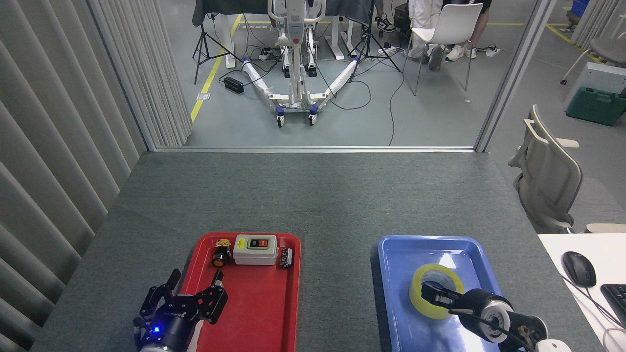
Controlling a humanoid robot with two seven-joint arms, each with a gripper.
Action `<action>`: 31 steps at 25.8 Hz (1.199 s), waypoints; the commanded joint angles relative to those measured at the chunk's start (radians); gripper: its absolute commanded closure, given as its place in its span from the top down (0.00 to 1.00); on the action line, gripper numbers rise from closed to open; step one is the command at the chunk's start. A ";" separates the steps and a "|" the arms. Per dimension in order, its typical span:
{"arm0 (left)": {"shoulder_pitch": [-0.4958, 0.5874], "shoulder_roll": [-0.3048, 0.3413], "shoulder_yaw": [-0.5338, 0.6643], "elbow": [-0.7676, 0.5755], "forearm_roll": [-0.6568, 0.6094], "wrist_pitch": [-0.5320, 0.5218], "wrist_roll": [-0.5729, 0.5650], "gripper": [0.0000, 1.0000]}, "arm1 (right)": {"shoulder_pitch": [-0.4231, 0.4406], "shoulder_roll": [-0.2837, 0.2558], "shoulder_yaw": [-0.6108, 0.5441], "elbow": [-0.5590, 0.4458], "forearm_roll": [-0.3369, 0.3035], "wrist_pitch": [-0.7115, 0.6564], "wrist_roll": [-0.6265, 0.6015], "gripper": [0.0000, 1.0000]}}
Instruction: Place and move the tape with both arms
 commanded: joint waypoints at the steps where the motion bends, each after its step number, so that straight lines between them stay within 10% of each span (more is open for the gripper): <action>1: 0.000 0.006 -0.002 -0.012 -0.003 -0.011 0.003 1.00 | 0.059 0.001 -0.018 -0.027 0.095 -0.062 -0.202 0.72; 8: 0.023 0.013 0.001 -0.120 -0.095 -0.115 0.070 1.00 | 0.234 0.012 -0.065 -0.025 0.328 -0.139 -0.946 0.74; 13: 0.098 -0.039 0.009 -0.106 -0.429 -0.086 0.153 1.00 | 0.280 0.023 -0.073 -0.025 0.371 -0.137 -0.966 0.75; 20: 0.044 -0.040 0.034 -0.015 -0.118 -0.055 0.109 1.00 | 0.280 0.030 -0.074 -0.023 0.371 -0.137 -0.967 0.99; 31: 0.043 -0.033 0.034 -0.031 -0.119 -0.055 0.087 1.00 | 0.280 0.030 -0.074 -0.025 0.370 -0.137 -0.967 1.00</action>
